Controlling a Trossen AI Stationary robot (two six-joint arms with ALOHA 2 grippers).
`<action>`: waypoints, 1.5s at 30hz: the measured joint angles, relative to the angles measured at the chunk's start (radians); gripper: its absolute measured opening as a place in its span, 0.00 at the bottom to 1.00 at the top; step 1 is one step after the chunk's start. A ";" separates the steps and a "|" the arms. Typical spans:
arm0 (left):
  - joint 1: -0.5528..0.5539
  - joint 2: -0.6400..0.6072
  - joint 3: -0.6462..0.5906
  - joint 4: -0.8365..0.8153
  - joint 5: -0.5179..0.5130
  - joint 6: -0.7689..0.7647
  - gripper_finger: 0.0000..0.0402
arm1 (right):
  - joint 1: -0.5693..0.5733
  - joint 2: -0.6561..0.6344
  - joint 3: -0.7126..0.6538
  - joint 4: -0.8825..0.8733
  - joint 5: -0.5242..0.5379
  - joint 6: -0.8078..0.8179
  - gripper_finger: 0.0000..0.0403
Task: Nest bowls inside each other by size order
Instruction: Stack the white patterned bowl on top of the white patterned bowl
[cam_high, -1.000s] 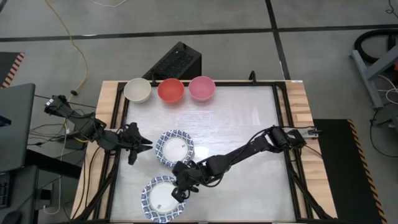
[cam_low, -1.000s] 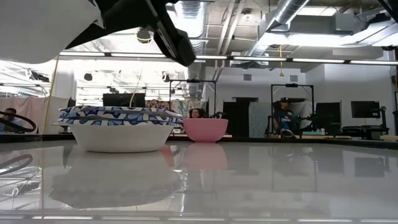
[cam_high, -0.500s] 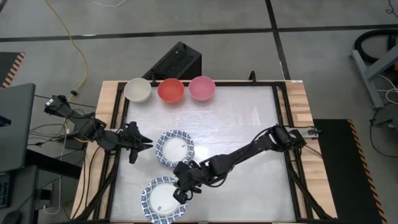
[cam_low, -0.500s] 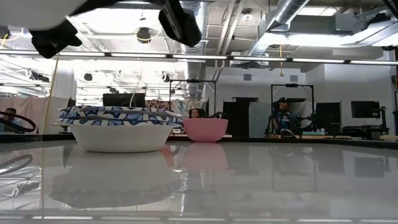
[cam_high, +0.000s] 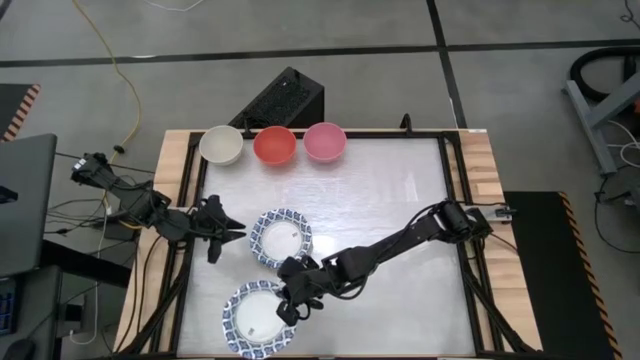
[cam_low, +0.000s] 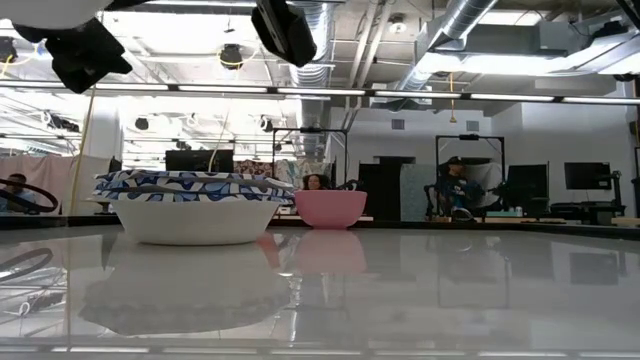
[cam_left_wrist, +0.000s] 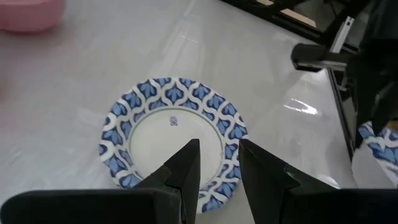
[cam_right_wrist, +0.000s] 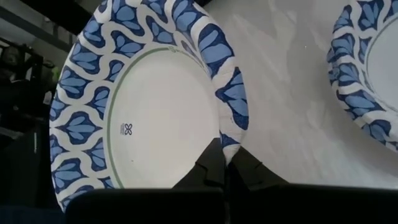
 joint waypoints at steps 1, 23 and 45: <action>0.000 0.000 0.000 0.000 -0.008 0.001 0.25 | 0.002 0.000 0.000 0.002 0.000 -0.004 0.03; 0.000 0.000 -0.003 0.007 -0.063 0.009 0.24 | -0.028 -0.004 0.000 0.086 0.014 -0.118 0.03; 0.001 -0.008 0.067 0.459 -0.117 0.265 0.24 | -0.118 -0.224 0.000 -0.261 0.034 -0.321 0.03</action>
